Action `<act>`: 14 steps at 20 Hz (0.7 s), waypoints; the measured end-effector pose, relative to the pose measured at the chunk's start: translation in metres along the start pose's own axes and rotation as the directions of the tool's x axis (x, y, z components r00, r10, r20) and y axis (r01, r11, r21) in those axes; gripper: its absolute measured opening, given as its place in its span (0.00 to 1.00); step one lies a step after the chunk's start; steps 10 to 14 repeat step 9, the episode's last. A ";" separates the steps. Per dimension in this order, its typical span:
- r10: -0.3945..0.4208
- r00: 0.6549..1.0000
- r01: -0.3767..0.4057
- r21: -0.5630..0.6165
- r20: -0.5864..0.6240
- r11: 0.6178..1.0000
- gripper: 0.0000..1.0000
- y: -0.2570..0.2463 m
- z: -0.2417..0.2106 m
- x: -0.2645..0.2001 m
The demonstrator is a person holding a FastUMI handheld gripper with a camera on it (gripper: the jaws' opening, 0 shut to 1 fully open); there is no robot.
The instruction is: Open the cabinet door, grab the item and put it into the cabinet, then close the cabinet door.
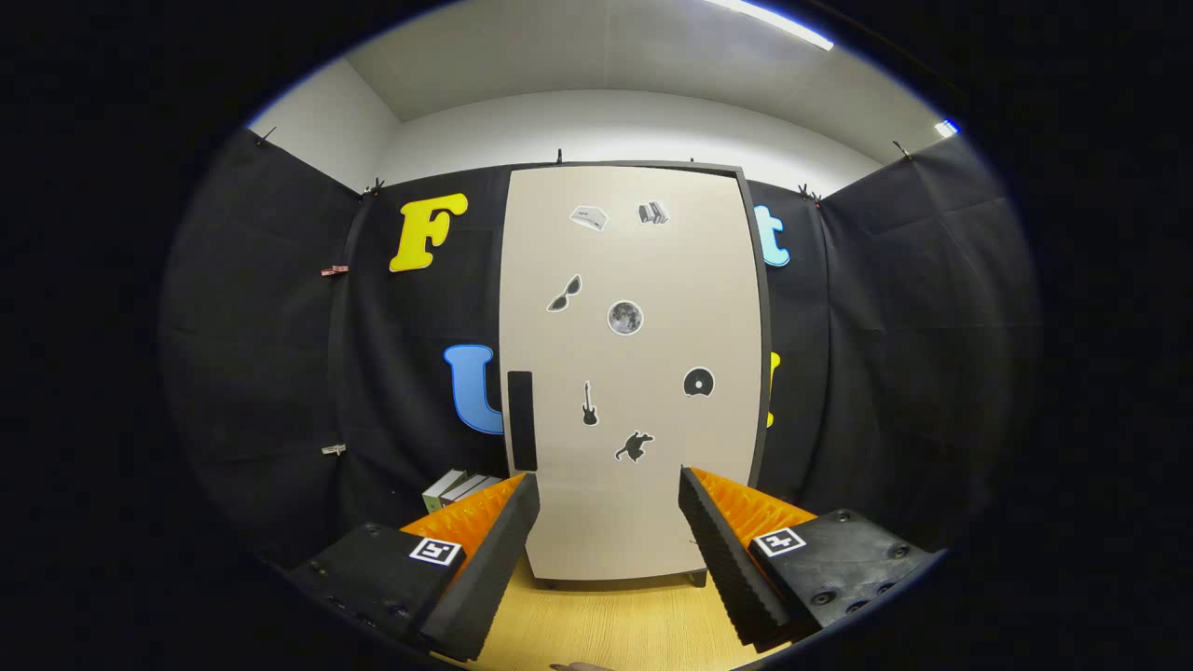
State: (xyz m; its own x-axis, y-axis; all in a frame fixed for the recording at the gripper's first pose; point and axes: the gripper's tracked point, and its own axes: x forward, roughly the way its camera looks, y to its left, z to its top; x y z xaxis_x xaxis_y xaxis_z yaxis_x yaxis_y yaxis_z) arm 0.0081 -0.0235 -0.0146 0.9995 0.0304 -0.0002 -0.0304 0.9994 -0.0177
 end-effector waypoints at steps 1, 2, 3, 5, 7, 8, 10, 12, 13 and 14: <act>0.001 1.000 -0.001 0.001 0.000 1.000 0.98 0.000 0.000 0.000; 0.001 1.000 -0.001 0.001 0.000 1.000 0.98 0.001 0.000 0.000; 0.001 1.000 -0.001 0.001 0.000 1.000 0.98 0.001 0.000 0.000; 0.000 1.000 0.000 0.001 0.000 1.000 0.98 0.000 0.001 -0.002; 0.000 1.000 0.000 0.002 0.000 1.000 0.98 0.001 0.001 -0.003; -0.001 1.000 0.001 0.003 0.001 1.000 0.98 0.001 0.001 -0.003; -0.001 1.000 0.001 0.003 0.002 1.000 0.98 0.001 0.001 -0.003; -0.001 1.000 0.001 0.003 0.002 1.000 0.98 0.001 0.001 -0.003; -0.001 1.000 0.001 0.003 0.002 1.000 0.98 0.001 0.001 -0.003; -0.001 1.000 0.001 0.003 0.002 1.000 0.98 0.001 0.001 -0.003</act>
